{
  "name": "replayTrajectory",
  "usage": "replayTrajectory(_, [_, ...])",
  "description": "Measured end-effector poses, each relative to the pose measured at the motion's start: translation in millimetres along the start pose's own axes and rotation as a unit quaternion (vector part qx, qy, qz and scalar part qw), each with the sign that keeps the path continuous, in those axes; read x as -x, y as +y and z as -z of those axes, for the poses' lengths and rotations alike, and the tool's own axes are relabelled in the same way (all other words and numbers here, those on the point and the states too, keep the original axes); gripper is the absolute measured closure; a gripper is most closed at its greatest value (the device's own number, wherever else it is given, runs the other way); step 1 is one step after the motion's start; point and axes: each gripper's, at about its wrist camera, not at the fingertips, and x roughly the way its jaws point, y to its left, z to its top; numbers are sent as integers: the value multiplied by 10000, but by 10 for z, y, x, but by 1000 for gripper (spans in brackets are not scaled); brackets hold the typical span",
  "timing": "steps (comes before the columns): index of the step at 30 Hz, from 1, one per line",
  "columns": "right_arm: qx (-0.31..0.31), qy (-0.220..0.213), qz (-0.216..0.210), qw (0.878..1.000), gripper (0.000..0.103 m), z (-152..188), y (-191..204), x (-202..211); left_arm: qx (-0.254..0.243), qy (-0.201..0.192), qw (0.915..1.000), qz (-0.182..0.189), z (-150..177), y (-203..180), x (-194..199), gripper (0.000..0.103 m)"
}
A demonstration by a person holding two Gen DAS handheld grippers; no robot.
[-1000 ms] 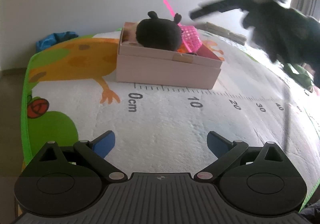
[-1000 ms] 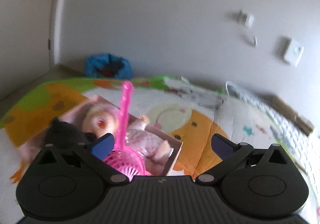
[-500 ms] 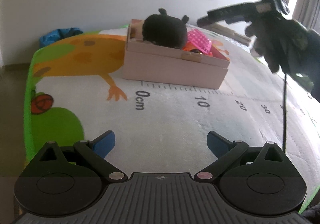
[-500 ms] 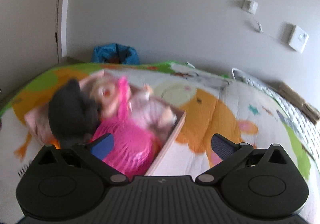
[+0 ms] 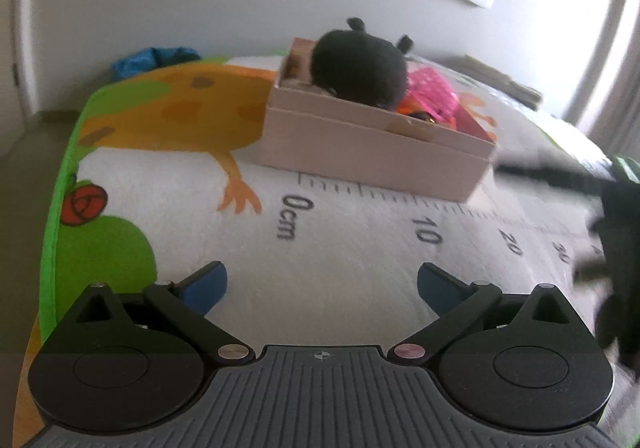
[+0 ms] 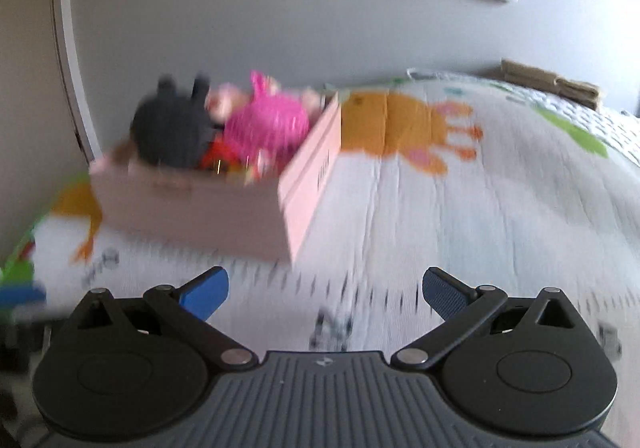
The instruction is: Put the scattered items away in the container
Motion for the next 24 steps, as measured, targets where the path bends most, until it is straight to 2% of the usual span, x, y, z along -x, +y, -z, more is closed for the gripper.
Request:
replayTrajectory(4, [69, 278, 0, 9996, 0, 162, 82, -14, -151, -270, 9994, -121, 1, -97, -70, 0])
replayTrajectory(8, [60, 355, 118, 9993, 0, 242, 92, -22, -251, -575, 9978, -216, 16, -198, -123, 0])
replayTrajectory(11, [72, 262, 106, 9996, 0, 270, 77, 4, -349, -486, 9981, -110, -14, -276, -190, 0])
replayTrajectory(14, [67, 256, 101, 9996, 0, 273, 76, -1, -434, -264, 9983, -294, -28, -353, -297, 0])
replayTrajectory(18, [28, 251, 73, 9997, 0, 276, 55, -8, -535, -225, 9965, -601, -42, -412, -370, 0])
replayTrajectory(20, [-78, 211, 38, 9997, 0, 276, 20, 0, -534, -225, 9964, -622, -41, -412, -379, 0])
replayTrajectory(24, [-493, 185, 655, 9965, 0, 263, -122, -14, -498, -243, 9968, -570, -29, -385, -356, 0])
